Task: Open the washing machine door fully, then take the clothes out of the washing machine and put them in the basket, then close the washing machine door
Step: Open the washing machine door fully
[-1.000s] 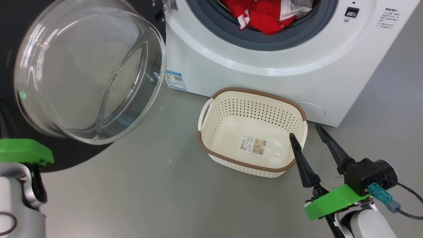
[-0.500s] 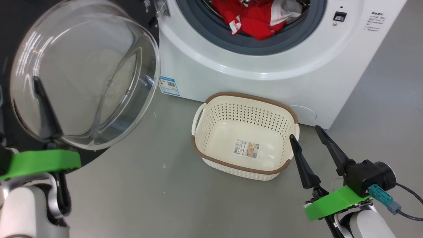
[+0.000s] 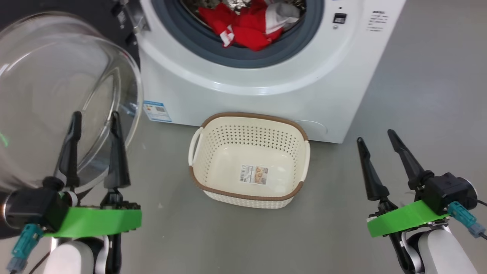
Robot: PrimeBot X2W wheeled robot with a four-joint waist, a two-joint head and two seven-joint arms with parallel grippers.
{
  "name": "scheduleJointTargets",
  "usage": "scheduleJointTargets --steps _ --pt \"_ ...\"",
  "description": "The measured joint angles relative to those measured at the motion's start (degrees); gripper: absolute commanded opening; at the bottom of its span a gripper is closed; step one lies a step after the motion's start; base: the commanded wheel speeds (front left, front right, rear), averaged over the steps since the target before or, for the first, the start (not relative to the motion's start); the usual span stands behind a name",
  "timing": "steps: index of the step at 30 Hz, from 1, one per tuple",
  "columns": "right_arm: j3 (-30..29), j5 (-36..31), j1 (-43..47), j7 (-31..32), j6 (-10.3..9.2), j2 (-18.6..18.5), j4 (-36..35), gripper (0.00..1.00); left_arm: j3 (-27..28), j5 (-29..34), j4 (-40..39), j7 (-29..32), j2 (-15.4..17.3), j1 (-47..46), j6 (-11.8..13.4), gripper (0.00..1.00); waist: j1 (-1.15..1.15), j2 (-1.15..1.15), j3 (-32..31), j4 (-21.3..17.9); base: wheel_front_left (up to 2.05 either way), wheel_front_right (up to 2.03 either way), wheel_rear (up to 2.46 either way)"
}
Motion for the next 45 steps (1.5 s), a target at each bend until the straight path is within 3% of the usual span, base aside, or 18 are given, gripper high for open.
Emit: scheduleJointTargets --steps 10,20,45 --pt "-4.67 -0.09 0.0 -0.46 0.0 0.05 -2.19 1.0 -0.96 -2.55 -0.16 0.47 -0.03 4.02 -1.13 1.0 0.0 0.0 -0.17 -6.74 0.0 0.0 0.0" --pt "-5.54 -0.1 0.81 -0.46 0.0 0.11 -5.12 1.0 -1.55 -2.71 0.19 0.12 0.51 8.43 -1.68 1.0 0.0 0.0 -1.04 -12.71 0.0 0.0 0.0" --pt "-4.36 -0.07 9.54 -0.46 0.0 0.41 -8.62 1.0 -3.59 -0.89 -0.24 -1.43 2.75 17.82 -2.18 1.0 0.0 0.0 -6.85 -17.78 0.0 0.0 0.0"
